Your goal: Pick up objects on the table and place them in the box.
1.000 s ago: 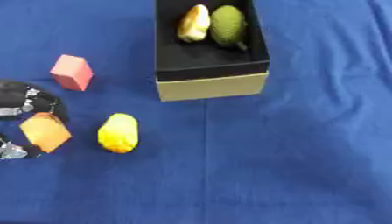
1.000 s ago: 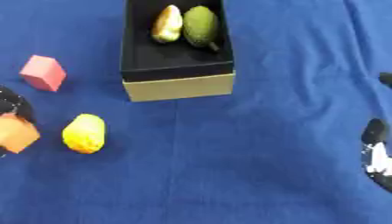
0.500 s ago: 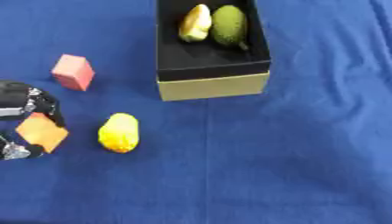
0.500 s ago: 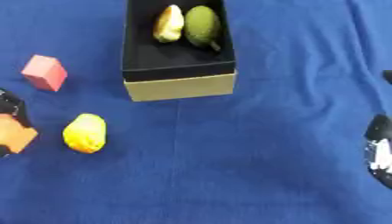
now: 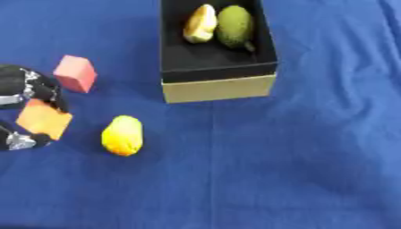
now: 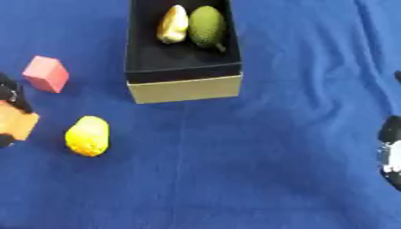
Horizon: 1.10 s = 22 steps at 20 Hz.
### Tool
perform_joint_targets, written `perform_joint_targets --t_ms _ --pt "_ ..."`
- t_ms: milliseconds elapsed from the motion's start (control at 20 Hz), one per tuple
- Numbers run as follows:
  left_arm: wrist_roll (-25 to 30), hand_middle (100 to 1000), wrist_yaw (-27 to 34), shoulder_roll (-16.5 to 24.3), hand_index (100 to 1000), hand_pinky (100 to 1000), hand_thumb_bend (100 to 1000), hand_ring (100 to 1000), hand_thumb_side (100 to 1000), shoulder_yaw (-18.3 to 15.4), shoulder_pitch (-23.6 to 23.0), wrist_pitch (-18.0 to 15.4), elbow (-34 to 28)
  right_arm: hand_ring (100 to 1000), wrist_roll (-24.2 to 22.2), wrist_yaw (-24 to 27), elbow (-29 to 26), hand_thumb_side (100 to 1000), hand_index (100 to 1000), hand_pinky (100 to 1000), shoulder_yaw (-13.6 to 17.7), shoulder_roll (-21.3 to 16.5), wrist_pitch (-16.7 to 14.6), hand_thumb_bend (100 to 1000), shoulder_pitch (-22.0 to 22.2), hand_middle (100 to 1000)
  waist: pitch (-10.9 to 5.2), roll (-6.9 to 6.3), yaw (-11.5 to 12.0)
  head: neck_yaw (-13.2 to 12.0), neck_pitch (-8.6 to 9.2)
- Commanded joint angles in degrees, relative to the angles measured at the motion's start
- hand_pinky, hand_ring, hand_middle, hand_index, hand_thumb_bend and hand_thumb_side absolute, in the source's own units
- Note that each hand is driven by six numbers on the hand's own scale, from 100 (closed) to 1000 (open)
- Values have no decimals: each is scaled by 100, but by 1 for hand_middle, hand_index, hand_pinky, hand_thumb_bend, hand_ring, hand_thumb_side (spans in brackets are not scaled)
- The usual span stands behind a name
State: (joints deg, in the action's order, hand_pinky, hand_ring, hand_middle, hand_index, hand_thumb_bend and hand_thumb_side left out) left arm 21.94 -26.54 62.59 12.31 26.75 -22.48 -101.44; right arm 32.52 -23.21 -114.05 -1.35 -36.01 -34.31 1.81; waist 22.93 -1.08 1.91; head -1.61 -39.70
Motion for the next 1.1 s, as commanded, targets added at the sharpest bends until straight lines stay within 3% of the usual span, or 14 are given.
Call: perform_joint_targets --t_ms 50,600,1100 --pt "-26 496 254 180 715 731 258 556 100 -144 321 73 -98 787 -13 70 -54 531 834 780 51 -182 -91 100 -51 739 -143 -23 -43 -73 79" --pt "396 518 1086 -389 731 758 138 585 100 -69 1723 290 670 787 -379 625 -54 527 833 780 -9 -399 -246 100 -631 739 -31 -186 -695 -670 304" --pt "743 523 935 -1047 727 763 121 590 100 117 3036 283 1670 786 -1042 1423 -54 524 831 776 33 -457 -241 100 -1078 738 96 -376 -1136 -1017 446"
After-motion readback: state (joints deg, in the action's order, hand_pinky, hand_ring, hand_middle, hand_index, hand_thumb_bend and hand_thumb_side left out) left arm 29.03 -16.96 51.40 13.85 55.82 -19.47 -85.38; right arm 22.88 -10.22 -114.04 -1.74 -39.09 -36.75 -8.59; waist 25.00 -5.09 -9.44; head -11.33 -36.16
